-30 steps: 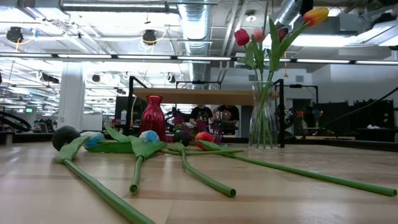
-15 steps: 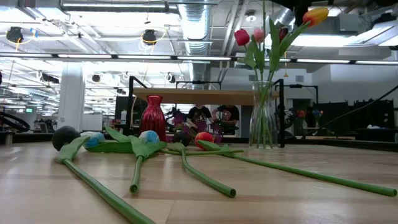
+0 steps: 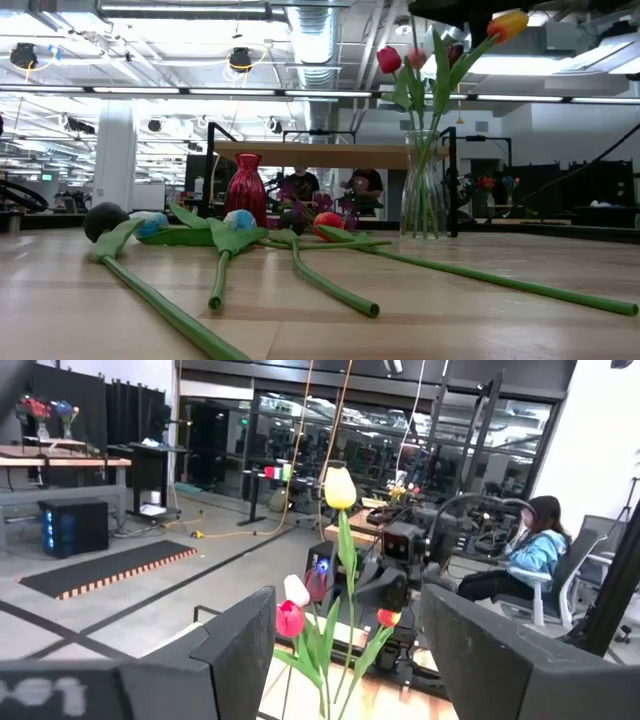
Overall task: Pick and place flowers into a vace then onto a shelf
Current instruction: Put the yellow tulip into the transparent vase
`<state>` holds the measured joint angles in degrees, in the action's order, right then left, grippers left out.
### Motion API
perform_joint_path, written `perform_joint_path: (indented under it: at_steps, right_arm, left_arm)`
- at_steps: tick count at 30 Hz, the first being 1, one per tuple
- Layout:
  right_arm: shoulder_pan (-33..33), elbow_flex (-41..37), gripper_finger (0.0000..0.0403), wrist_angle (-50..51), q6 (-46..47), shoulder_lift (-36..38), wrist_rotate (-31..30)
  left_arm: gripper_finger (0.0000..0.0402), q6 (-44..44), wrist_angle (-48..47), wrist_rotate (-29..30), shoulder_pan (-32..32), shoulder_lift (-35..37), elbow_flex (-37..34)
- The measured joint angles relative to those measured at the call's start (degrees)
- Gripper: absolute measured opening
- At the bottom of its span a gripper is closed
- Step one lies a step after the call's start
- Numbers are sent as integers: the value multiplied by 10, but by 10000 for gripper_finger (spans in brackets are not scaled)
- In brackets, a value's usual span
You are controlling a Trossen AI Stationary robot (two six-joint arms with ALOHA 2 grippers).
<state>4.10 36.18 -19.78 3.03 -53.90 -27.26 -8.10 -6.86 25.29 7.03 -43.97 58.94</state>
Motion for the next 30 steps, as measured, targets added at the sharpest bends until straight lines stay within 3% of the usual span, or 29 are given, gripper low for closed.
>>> perform_joint_path:
  at_steps: [22, 30]
  right_arm:
    - [0, 0, 0, 7, 5, -22, -12]
    - [-21, 0, 0, 60, 15, 34, 47]
  left_arm:
    - [236, 0, -16, -10, 0, 1, 0]
    - [236, -1, -16, -10, 0, 1, 0]
